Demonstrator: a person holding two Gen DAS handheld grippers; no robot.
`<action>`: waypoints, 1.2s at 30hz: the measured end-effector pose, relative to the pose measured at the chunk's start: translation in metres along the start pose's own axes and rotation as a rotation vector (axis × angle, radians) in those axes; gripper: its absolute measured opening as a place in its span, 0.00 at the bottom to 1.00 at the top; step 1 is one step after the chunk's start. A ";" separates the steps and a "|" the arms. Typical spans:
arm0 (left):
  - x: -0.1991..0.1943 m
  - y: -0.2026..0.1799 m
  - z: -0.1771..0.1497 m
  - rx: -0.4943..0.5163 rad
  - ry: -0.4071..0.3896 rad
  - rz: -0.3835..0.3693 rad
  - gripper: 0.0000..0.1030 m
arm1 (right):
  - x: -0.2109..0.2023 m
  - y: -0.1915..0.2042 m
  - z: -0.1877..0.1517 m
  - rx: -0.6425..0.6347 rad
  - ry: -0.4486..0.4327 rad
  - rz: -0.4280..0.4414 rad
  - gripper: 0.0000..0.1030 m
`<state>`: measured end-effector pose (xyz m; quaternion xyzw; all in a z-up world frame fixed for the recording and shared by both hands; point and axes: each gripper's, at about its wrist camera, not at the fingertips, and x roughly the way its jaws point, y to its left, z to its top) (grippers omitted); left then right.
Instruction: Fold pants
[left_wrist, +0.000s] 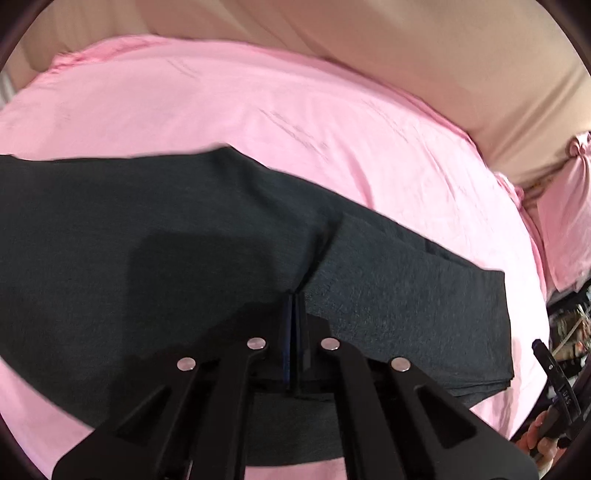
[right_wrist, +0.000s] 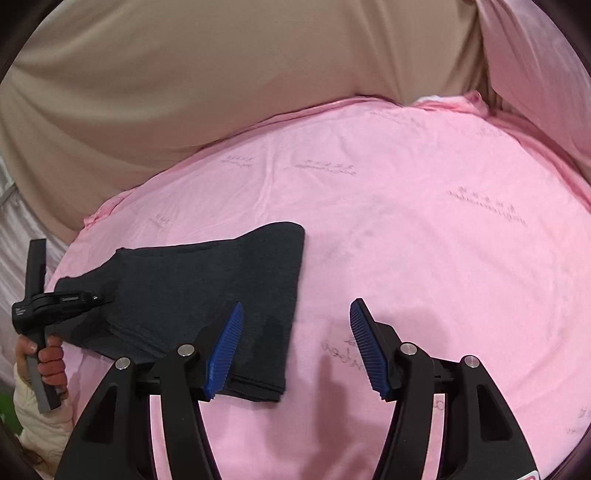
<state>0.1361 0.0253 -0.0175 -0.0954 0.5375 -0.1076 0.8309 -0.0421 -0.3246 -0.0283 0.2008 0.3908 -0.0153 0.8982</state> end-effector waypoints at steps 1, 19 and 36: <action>-0.001 0.003 0.000 0.004 0.007 0.008 0.00 | 0.004 -0.002 -0.002 0.016 0.018 0.035 0.57; -0.016 0.006 -0.020 -0.001 -0.007 0.110 0.05 | 0.035 0.000 -0.012 0.084 0.115 0.218 0.14; -0.019 -0.011 -0.032 0.025 -0.014 0.115 0.23 | 0.036 -0.003 -0.010 -0.125 0.191 0.063 0.15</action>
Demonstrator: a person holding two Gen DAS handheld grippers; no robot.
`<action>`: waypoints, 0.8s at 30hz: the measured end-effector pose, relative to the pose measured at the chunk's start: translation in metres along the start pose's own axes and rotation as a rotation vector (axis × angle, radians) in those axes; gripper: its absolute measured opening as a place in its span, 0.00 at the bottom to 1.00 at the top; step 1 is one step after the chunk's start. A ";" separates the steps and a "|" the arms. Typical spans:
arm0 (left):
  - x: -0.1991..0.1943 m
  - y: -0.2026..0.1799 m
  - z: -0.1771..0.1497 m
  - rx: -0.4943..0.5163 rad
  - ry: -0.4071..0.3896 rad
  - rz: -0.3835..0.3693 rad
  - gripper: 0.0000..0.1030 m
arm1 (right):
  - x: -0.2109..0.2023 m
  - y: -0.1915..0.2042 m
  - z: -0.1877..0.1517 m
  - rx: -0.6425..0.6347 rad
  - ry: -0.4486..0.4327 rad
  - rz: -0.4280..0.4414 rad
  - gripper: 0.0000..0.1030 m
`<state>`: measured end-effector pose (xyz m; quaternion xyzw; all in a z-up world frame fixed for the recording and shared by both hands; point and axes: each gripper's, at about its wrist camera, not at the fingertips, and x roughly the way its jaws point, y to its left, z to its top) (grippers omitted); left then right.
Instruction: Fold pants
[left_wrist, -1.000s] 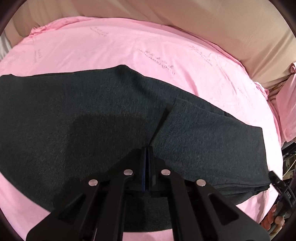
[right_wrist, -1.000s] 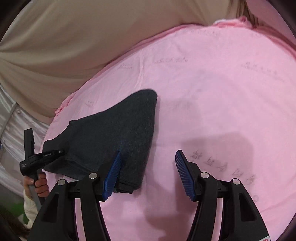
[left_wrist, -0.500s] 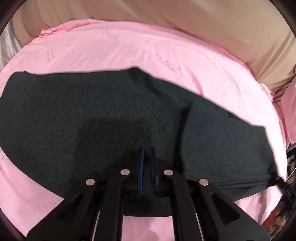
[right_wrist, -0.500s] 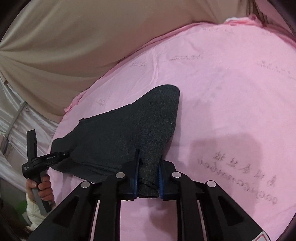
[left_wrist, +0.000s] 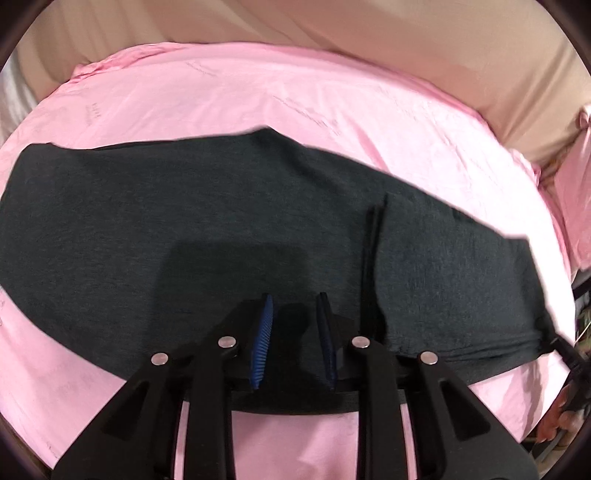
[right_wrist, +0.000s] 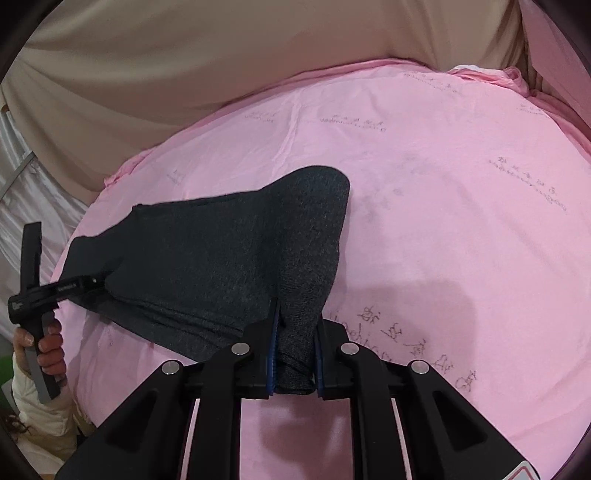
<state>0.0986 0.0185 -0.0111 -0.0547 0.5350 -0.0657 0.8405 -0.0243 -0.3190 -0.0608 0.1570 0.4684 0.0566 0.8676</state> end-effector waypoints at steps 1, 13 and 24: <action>-0.008 0.014 0.003 -0.039 -0.026 0.008 0.24 | 0.005 0.007 -0.001 -0.028 0.004 -0.039 0.19; -0.068 0.285 -0.007 -0.760 -0.156 0.175 0.67 | -0.030 0.092 0.014 -0.139 -0.223 -0.085 0.61; -0.056 0.281 0.007 -0.770 -0.253 0.042 0.16 | 0.024 0.142 0.014 -0.111 -0.106 -0.028 0.69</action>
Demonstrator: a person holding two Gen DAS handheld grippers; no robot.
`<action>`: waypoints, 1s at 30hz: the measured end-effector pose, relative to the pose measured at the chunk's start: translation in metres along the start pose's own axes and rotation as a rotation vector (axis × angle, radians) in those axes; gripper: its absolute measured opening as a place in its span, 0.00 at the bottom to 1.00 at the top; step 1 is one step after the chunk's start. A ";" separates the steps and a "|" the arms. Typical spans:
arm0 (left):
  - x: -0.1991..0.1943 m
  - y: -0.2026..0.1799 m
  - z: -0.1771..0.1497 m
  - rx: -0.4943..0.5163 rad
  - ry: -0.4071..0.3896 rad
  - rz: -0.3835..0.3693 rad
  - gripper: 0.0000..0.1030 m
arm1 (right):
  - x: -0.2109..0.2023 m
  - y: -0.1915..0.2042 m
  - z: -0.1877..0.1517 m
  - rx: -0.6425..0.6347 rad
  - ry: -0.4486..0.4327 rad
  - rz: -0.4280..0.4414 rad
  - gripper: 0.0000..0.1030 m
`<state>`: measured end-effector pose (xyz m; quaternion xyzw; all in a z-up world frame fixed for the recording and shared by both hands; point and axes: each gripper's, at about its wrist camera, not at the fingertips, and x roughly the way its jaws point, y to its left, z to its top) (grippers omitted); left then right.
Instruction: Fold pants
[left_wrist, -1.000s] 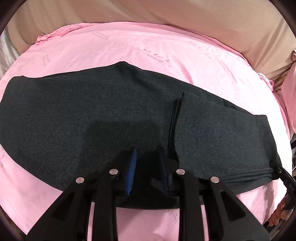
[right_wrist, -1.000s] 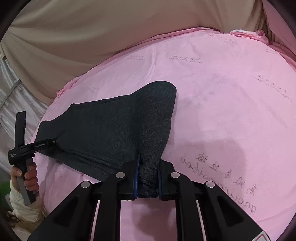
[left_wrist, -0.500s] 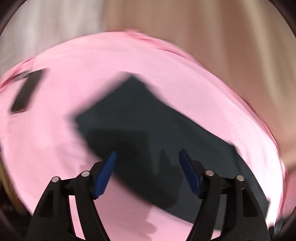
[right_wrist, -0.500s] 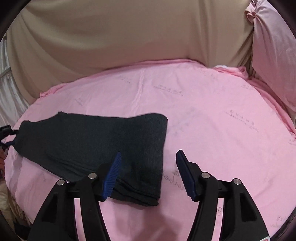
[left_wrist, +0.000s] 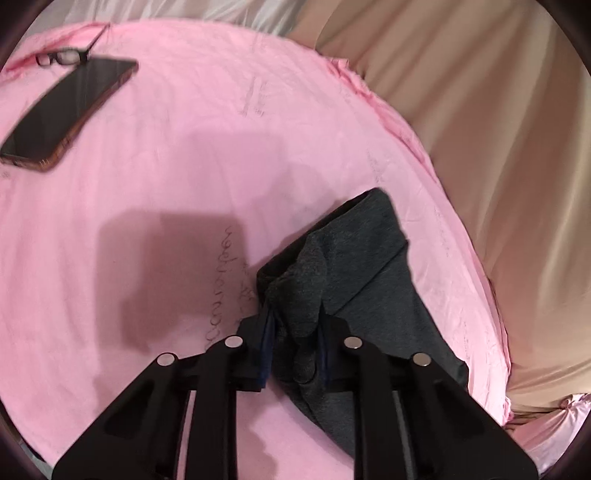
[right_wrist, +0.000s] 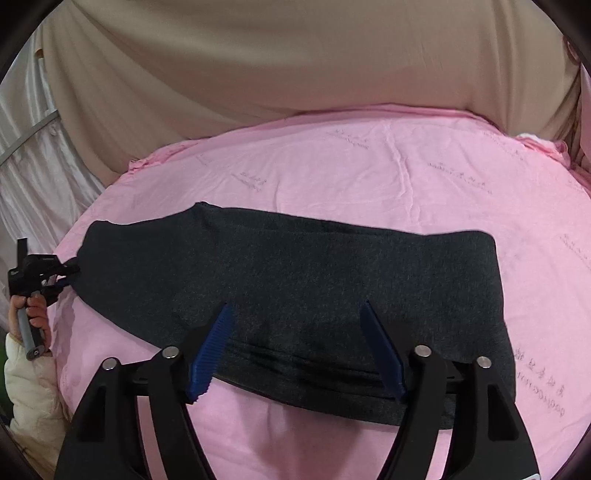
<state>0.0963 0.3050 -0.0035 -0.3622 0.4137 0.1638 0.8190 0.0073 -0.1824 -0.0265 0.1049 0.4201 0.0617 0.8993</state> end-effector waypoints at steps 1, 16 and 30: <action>-0.006 -0.010 -0.001 0.042 -0.026 0.005 0.16 | 0.002 -0.001 -0.001 0.008 0.009 0.001 0.69; -0.099 -0.273 -0.166 0.778 -0.043 -0.343 0.16 | -0.019 -0.079 -0.018 0.211 -0.042 0.035 0.69; -0.081 -0.285 -0.243 0.853 0.160 -0.388 0.84 | -0.033 -0.095 -0.009 0.224 -0.040 0.233 0.73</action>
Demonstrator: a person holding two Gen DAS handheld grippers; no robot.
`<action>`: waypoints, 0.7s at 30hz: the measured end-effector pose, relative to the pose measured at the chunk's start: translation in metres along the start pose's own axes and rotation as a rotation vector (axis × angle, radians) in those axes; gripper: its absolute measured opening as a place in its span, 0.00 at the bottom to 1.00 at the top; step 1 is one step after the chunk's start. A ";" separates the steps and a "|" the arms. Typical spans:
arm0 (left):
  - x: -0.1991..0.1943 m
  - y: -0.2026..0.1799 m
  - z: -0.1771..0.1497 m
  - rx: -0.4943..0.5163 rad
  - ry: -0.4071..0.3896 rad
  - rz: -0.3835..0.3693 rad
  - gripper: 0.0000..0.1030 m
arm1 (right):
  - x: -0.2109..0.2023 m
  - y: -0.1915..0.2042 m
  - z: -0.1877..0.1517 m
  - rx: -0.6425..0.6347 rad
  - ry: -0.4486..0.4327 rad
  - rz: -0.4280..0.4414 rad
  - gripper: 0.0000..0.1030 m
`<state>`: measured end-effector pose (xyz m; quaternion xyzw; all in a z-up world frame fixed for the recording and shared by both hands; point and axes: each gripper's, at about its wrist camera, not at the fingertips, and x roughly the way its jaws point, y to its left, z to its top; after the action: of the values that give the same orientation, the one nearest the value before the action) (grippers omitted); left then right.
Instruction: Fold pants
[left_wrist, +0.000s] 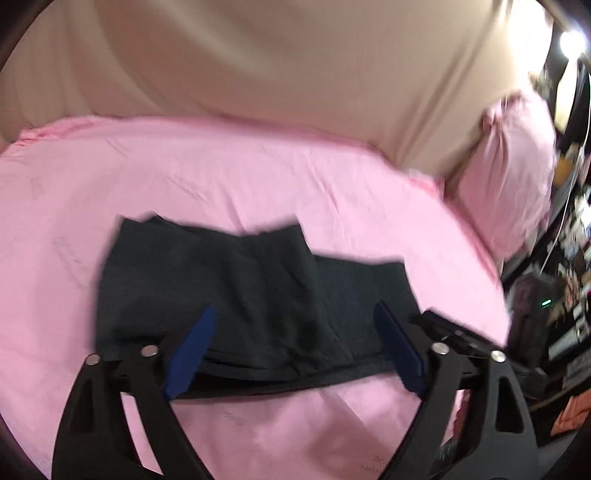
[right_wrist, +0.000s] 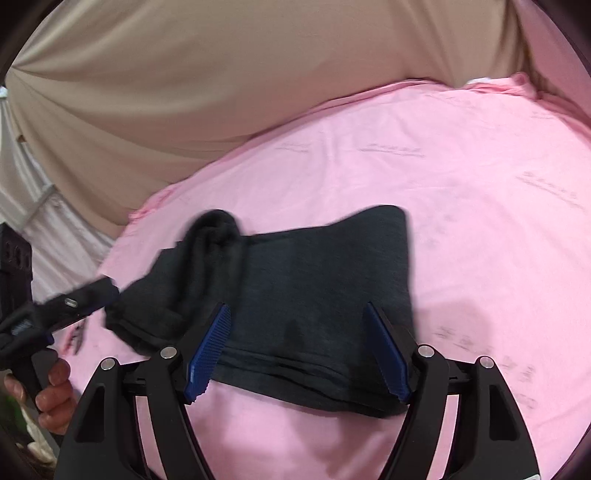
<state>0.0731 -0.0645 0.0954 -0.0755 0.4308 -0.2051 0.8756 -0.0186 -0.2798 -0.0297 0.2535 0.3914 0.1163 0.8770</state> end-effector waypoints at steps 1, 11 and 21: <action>-0.022 0.014 0.006 -0.023 -0.050 0.021 0.86 | 0.010 0.004 0.003 0.013 0.030 0.061 0.74; -0.061 0.151 -0.022 -0.267 -0.033 0.418 0.88 | 0.103 0.051 -0.004 0.036 0.220 0.179 0.73; -0.020 0.090 -0.054 0.107 0.054 0.347 0.89 | 0.126 0.108 0.014 -0.100 0.276 0.098 0.23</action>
<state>0.0464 0.0278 0.0487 0.0522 0.4492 -0.0756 0.8887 0.0756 -0.1432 -0.0434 0.2098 0.4890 0.2118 0.8197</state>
